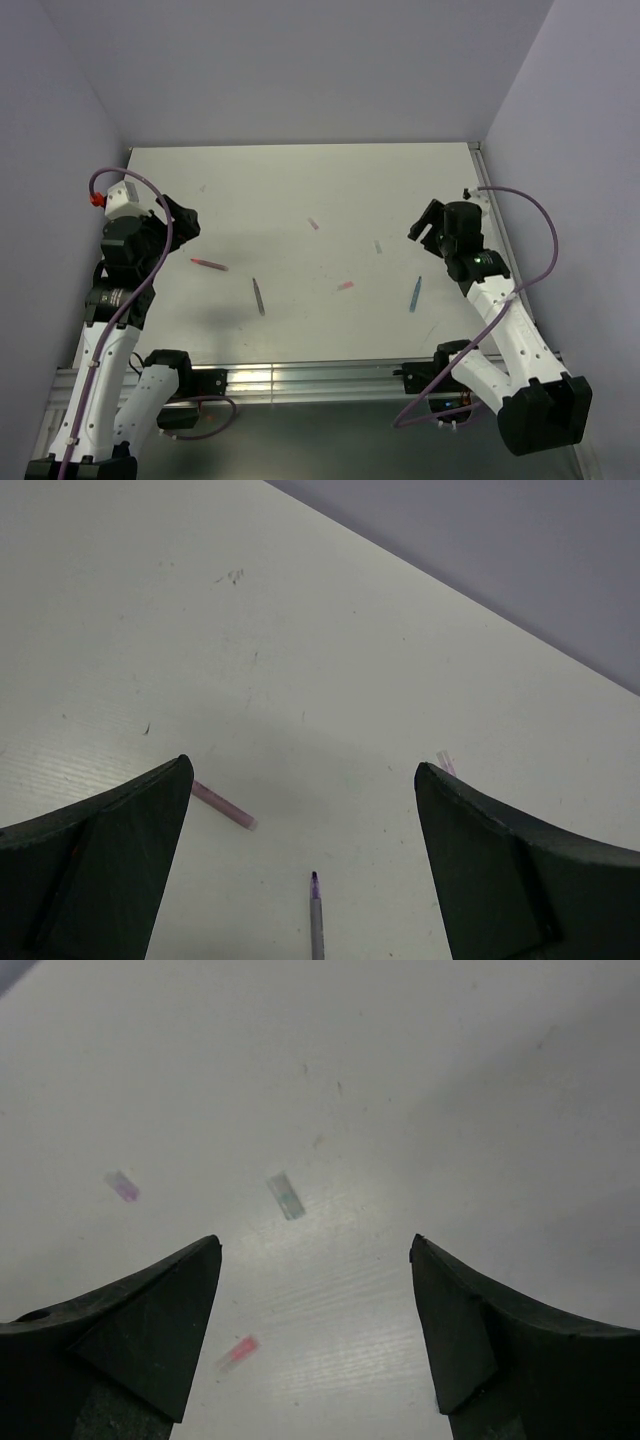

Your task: Insert the pens into the pen caps

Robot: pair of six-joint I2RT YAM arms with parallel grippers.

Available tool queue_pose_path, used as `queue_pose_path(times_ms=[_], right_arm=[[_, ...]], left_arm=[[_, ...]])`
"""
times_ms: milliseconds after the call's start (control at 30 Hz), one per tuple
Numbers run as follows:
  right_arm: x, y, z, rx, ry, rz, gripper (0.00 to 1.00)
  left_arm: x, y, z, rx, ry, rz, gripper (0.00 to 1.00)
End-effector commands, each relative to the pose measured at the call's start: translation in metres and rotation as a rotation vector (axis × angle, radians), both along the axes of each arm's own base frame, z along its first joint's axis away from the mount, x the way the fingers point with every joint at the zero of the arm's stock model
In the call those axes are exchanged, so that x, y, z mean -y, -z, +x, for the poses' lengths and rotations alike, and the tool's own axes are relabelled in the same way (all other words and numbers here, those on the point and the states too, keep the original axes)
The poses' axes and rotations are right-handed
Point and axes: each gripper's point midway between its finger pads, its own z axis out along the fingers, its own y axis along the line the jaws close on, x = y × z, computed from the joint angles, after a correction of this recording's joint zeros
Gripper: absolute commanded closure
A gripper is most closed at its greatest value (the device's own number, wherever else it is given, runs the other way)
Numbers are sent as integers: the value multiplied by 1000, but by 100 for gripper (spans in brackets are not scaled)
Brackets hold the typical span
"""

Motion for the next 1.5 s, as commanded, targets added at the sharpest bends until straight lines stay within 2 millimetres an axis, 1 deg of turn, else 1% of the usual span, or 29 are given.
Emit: queue_pose_path(times_ms=[0, 67, 167, 200, 233, 333, 400, 500, 567, 633, 767, 867, 967, 1100, 1300, 1467], right_arm=[[5, 33, -14, -93, 49, 1, 19], [5, 51, -20, -146, 57, 13, 24], [-1, 72, -29, -210, 46, 37, 28], [1, 76, -30, -225, 53, 32, 29], [3, 84, -34, -264, 63, 18, 32], [11, 97, -40, -321, 94, -16, 39], [11, 108, -43, -367, 95, -25, 42], [10, 116, -44, -401, 105, -17, 44], [7, 123, -45, -436, 107, -4, 48], [7, 135, -51, -492, 114, -1, 55], [6, 154, -61, -545, 134, 10, 56], [7, 160, -65, -558, 142, 12, 56], [3, 164, -68, -574, 134, 33, 56], [4, 173, -71, -602, 140, 24, 56], [4, 178, -72, -611, 144, 21, 57], [4, 181, -72, -623, 134, -2, 61]], left_arm=[[-2, -7, 3, 24, -16, -14, 1], [-2, -7, 3, 23, -16, -18, 1], [0, -6, 3, 21, -11, -23, 1], [0, -7, 3, 23, -8, -22, 1], [0, -7, 3, 23, -8, -22, 1], [0, -7, 3, 26, -8, -24, 1], [0, -7, 3, 26, -9, -24, 1], [-1, -7, 2, 24, -11, -24, 1], [-1, -7, 2, 26, -11, -24, 0], [0, -7, 3, 24, -11, -25, 1], [1, -8, 3, 29, -5, -27, 0], [1, -7, 2, 27, -5, -27, 1], [1, -7, 3, 26, -1, -30, 1], [1, -8, 2, 30, -1, -30, 0], [1, -7, 3, 27, -4, -29, 0], [2, -7, 3, 27, -2, -31, 1]])
